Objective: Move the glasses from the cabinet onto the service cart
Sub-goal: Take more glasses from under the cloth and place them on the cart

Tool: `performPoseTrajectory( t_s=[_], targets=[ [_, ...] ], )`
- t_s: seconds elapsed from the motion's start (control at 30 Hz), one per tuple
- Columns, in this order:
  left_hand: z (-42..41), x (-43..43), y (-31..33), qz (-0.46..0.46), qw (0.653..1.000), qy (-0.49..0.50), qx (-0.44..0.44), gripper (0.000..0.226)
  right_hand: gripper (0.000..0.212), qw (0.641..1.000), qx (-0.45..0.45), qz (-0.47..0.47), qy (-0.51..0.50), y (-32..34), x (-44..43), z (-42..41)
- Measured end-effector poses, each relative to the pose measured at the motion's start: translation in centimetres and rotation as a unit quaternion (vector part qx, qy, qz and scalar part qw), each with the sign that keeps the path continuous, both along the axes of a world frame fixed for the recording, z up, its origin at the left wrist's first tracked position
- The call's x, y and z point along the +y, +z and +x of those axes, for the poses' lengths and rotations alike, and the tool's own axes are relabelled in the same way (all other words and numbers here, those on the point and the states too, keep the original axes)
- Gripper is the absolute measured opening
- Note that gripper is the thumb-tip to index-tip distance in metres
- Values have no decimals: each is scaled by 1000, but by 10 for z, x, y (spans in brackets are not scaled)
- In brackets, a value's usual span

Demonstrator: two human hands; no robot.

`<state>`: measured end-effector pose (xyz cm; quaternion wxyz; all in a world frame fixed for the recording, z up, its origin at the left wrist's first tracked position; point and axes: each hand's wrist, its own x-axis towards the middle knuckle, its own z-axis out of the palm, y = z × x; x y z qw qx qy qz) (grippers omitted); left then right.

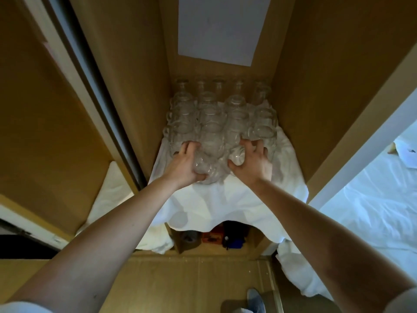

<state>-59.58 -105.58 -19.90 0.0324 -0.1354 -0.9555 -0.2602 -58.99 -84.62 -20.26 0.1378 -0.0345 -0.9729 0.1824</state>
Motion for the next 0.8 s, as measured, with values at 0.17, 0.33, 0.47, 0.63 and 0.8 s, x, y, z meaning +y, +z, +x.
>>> performPoseTrajectory(
  t_s=[0.17, 0.33, 0.47, 0.63, 0.8],
  targets=[
    [23, -32, -13, 92, 993, 72, -1, 91, 81, 997, 30, -43, -54, -13, -1, 25],
    [40, -53, -26, 173, 973, 139, -67, 98, 99, 993, 26, -81, -87, -19, -10, 46],
    [40, -55, -31, 207, 966, 133, -85, 92, 104, 991, 28, -93, -93, -23, -11, 51],
    [36, -49, -37, 243, 956, 144, -79, 99, 117, 979, -11, -150, -139, -33, -13, 50],
    [29, -32, -41, 231, 961, 133, -71, 94, 116, 957, -10, -239, -166, -38, -28, 44]
  ],
)
